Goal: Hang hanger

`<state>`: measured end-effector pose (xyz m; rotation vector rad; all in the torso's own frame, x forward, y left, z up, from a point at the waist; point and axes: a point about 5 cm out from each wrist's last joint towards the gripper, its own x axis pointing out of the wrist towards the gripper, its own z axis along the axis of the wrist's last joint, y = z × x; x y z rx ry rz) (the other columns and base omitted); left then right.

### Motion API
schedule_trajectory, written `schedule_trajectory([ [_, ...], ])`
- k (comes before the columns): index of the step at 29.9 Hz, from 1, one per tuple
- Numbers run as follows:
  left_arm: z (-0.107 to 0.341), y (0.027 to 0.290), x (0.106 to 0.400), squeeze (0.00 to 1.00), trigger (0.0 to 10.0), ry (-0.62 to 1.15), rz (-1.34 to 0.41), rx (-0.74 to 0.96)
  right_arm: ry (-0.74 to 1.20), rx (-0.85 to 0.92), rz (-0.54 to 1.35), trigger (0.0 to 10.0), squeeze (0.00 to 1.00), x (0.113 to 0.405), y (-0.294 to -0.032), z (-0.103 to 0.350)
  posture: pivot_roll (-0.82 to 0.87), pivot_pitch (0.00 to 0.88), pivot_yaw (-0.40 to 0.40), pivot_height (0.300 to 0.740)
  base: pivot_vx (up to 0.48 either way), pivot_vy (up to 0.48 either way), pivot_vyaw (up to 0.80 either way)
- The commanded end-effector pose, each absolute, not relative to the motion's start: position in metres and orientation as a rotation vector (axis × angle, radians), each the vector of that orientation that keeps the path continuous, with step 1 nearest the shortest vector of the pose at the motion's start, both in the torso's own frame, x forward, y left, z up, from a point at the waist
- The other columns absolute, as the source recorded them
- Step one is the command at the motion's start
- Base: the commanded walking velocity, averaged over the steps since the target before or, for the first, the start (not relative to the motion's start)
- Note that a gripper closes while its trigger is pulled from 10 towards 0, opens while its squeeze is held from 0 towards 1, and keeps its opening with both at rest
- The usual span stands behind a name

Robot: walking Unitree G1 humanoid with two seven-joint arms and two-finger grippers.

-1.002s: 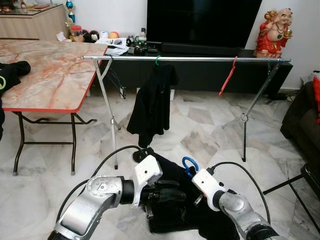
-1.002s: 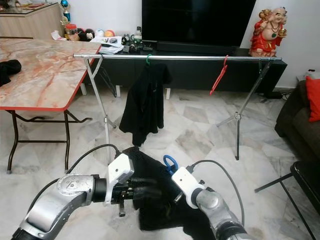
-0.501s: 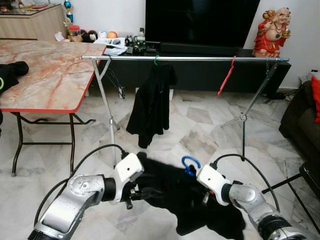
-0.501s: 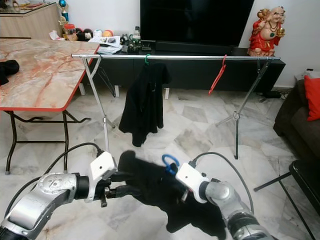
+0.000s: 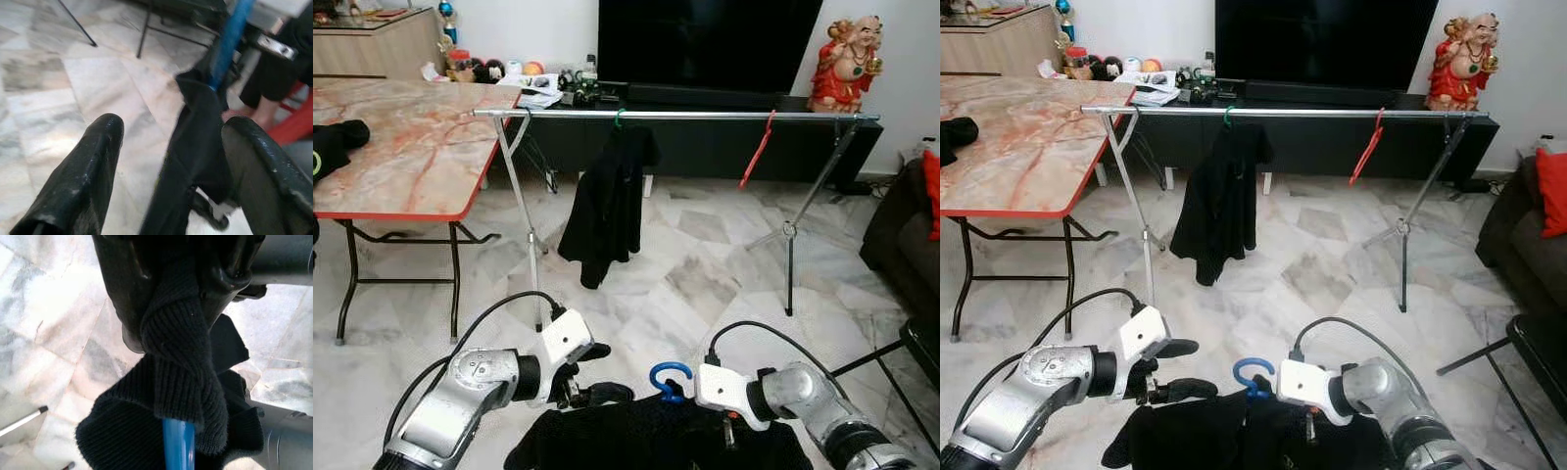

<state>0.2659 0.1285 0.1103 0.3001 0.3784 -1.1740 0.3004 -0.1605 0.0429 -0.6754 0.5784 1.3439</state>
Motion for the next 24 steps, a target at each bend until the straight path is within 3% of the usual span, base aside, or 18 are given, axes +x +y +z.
schedule_trajectory([
  [1, 0.103, 0.131, 0.264, 0.0, 10.0, 0.43, -1.187, 0.361, 0.502, -0.664, 1.339, 0.0, 0.0, 0.311, -0.154, 0.057, 0.17, 0.0, -0.079, 0.74, 0.0, 0.0, 0.0],
  [12, 0.099, 0.12, 0.271, 0.0, 10.0, 0.414, -1.189, 0.372, 0.45, -0.619, 1.485, 0.0, 0.0, 0.312, -0.135, 0.069, 0.16, 0.0, -0.072, 0.74, 0.0, 0.0, 0.0],
  [24, 0.098, 0.119, 0.268, 0.0, 10.0, 0.456, -1.251, 0.378, 0.407, -0.648, 1.464, 0.0, 0.0, 0.324, -0.125, 0.083, 0.16, 0.0, -0.07, 0.74, 0.0, 0.0, 0.0],
])
